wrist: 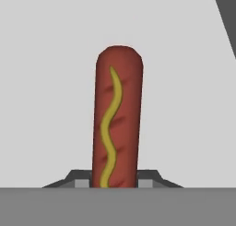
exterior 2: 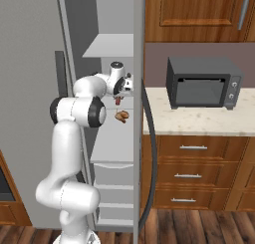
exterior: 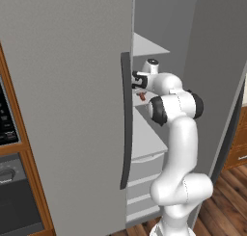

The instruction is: Store the hot dog in the freezer for long-term storage. Close the freezer door after placing the cooked food.

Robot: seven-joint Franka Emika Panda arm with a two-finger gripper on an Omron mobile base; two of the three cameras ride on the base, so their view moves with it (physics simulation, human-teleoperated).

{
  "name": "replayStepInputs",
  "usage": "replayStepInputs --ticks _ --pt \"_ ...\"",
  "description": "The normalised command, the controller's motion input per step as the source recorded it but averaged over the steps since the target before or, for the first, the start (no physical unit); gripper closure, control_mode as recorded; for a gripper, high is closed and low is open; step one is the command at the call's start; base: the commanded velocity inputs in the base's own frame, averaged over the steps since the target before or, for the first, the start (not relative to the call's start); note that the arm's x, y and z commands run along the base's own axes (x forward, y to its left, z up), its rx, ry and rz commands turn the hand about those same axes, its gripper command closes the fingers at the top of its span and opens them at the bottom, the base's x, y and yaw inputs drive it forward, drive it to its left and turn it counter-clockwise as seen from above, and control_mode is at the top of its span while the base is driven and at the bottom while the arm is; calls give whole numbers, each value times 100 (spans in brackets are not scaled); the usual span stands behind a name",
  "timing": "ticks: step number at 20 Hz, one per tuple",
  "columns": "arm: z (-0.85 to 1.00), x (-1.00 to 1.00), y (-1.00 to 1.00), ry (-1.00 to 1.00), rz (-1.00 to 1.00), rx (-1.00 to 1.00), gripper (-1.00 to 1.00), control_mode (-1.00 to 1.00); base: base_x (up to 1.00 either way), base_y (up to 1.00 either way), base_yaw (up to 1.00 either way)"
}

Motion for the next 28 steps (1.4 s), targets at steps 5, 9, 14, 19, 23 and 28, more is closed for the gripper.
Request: replayStepInputs --ticks 5,9,14,19,23,28 --pt "-10 55 2 0 0 0 100 -100 0 0 0" --pt "-25 28 7 -1 0 0 100 -100 0 0 0" --pt "-10 21 3 0 0 0 100 -100 0 0 0" --pt "-9 11 14 0 0 0 -100 -100 0 0 0" --pt "-1 0 11 0 0 0 -100 -100 0 0 0" --pt "0 1 0 -1 0 0 -100 -100 0 0 0"
